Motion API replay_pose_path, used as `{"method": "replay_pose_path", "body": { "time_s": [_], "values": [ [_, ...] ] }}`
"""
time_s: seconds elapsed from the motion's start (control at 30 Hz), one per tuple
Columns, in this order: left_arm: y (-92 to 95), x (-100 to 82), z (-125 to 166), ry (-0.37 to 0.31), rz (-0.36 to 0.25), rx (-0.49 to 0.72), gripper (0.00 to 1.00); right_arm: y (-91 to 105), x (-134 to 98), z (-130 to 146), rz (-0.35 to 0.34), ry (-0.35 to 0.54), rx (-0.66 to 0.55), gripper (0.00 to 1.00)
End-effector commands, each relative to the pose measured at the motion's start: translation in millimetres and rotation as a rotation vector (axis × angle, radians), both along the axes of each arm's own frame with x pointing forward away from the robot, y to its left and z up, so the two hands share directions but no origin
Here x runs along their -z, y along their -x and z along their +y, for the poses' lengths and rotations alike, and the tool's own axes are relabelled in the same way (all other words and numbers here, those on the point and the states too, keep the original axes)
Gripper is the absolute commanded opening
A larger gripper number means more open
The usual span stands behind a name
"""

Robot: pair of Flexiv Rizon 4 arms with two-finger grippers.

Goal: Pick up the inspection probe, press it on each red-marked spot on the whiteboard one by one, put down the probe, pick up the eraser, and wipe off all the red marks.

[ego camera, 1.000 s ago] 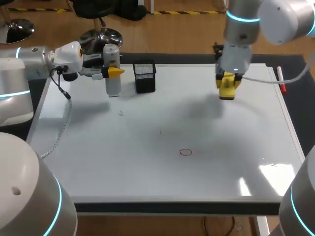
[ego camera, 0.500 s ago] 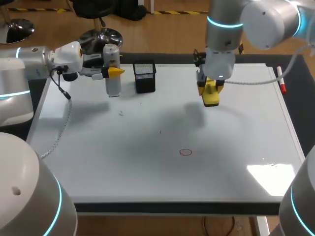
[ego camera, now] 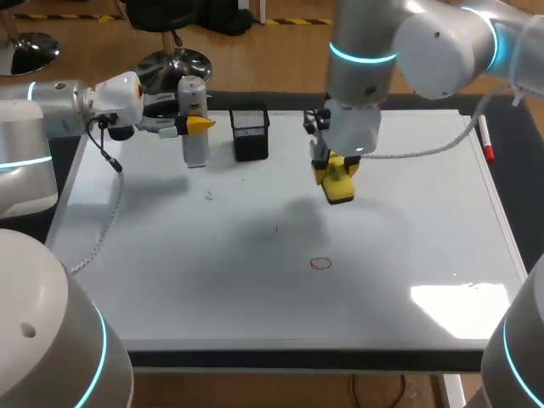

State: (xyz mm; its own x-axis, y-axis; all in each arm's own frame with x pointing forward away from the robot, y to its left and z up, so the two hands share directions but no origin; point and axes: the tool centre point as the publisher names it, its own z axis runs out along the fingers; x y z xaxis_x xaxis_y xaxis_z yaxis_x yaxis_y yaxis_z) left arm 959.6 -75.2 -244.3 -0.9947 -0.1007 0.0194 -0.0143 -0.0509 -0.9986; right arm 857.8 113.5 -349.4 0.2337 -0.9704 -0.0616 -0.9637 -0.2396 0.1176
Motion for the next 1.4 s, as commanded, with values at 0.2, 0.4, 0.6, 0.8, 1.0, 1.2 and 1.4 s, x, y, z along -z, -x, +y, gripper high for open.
{"method": "replay_pose_path", "body": {
  "time_s": [0.2, 0.4, 0.6, 0.8, 1.0, 1.2, 1.4],
  "values": [
    [0.4, -1.4, 0.0, -0.001, 0.0, -0.001, 0.0, 22.8, -10.2, 12.1, 0.001, -0.015, -0.026, 0.0],
    [0.4, -1.4, 0.0, -0.001, 0.0, -0.001, 0.0, 22.8, -10.2, 12.1, 0.001, -0.015, -0.026, 0.0],
    [0.4, -1.4, 0.0, -0.001, 0.0, -0.001, 0.0, 22.8, -10.2, 12.1, 0.001, -0.015, -0.026, 0.0],
    [0.4, -1.4, 0.0, -0.001, 0.0, -0.001, 0.0, 23.9, -6.4, 15.0, 0.007, -0.01, -0.029, 0.0],
    [0.4, -1.4, 0.0, -0.001, 0.0, -0.001, 0.0, 45.5, 5.7, 29.1, 0.026, -0.012, -0.067, 0.0],
    [0.4, -1.4, 0.0, -0.001, 0.0, -0.001, 0.0, 76.6, 21.5, 38.3, 0.048, -0.028, -0.098, 0.0],
    [0.4, -1.4, 0.0, -0.001, 0.0, -0.001, 0.0, 112.6, 34.0, 48.4, 0.081, -0.029, -0.128, 0.0]
  ]
}}
